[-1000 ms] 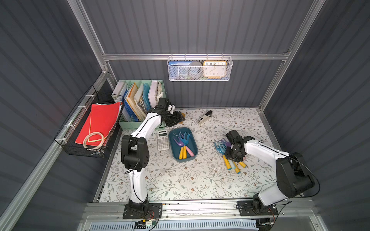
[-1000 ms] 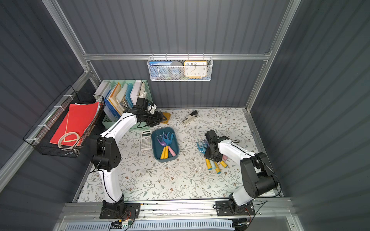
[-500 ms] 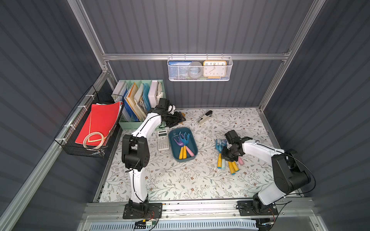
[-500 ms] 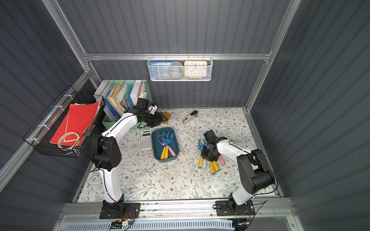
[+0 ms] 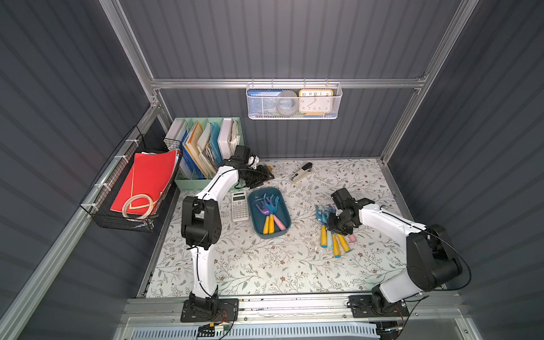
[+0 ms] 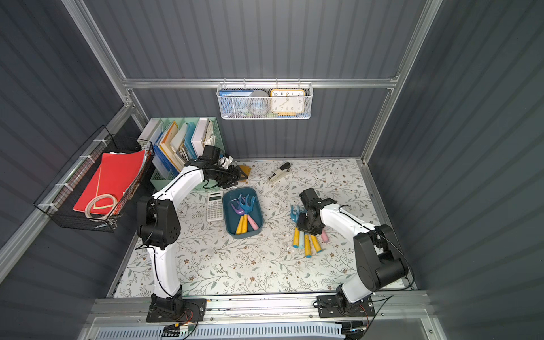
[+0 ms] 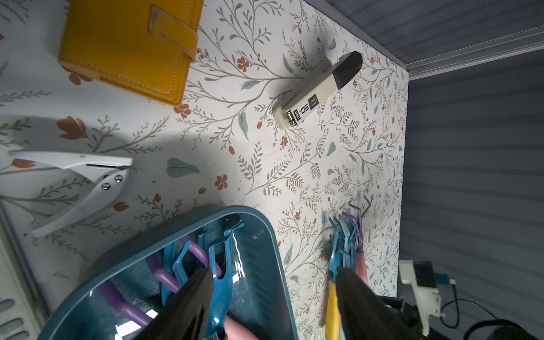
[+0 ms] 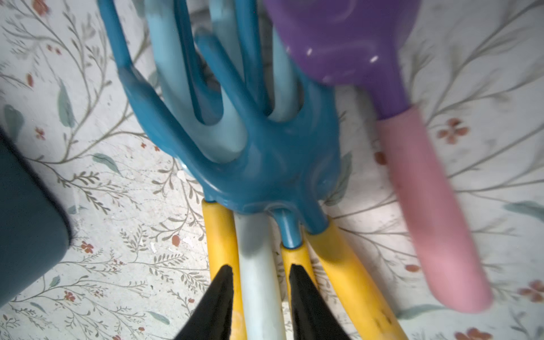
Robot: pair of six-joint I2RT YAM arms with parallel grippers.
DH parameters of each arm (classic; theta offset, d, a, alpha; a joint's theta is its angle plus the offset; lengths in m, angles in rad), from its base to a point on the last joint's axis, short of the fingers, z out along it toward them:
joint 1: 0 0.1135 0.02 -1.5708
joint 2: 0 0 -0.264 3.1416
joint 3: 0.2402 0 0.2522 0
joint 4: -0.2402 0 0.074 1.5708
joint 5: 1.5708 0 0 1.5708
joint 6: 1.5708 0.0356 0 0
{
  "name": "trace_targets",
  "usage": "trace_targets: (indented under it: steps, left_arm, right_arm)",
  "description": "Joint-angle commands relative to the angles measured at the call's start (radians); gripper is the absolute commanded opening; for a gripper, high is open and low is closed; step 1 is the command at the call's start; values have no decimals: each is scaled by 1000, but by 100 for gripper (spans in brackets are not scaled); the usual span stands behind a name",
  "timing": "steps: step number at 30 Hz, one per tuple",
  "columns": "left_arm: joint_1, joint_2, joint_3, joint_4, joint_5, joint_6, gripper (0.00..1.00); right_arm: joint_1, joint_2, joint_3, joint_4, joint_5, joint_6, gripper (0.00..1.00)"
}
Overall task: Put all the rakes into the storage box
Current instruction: Adjust the rake at the center of the board, then pick up the rake at the center of the board.
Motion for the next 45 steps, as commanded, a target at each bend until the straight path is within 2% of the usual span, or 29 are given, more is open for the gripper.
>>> trace_targets:
  steps: [1, 3, 5, 14, 20, 23, 29, 33, 37, 39, 42, 45]
  left_arm:
    - [-2, 19, 28, -33, 25, 13, 71]
    - [-3, 18, 27, -33, 27, 13, 71]
    - [-2, 18, 27, -32, 29, 14, 71]
    - [-2, 40, 49, -45, 34, 19, 71]
    - [-3, 47, 53, -50, 38, 20, 71]
    - [-2, 51, 54, -51, 41, 20, 71]
    - [-2, 55, 51, -55, 43, 20, 71]
    - [-2, 50, 49, -55, 45, 24, 71]
    - [-2, 37, 33, -39, 118, 44, 73]
    - [-2, 34, 31, -29, 176, 58, 80]
    - [-2, 23, 18, 1, 305, 75, 84]
    - [-2, 14, 8, 28, 421, 92, 83]
  right_arm:
    - [-30, -37, 30, -68, 62, -20, 38]
    - [-50, -43, 28, -76, 60, -23, 45]
    - [-72, -40, 19, -78, 45, -27, 48]
    - [-96, 40, -84, -11, -116, -13, 44]
    - [-86, 52, -159, 14, -109, -10, 42]
    - [-85, 59, -183, 32, -105, -4, 37]
    - [-85, 71, -157, 31, -109, -6, 19]
    - [-85, 49, -93, -20, -112, -37, 16]
    - [-83, -4, 4, -80, -113, -68, 15]
    - [-80, -27, 43, -96, -104, -81, 15]
    - [-68, -44, 90, -95, -103, -89, 14]
    - [-34, -29, 137, -80, -142, -104, 12]
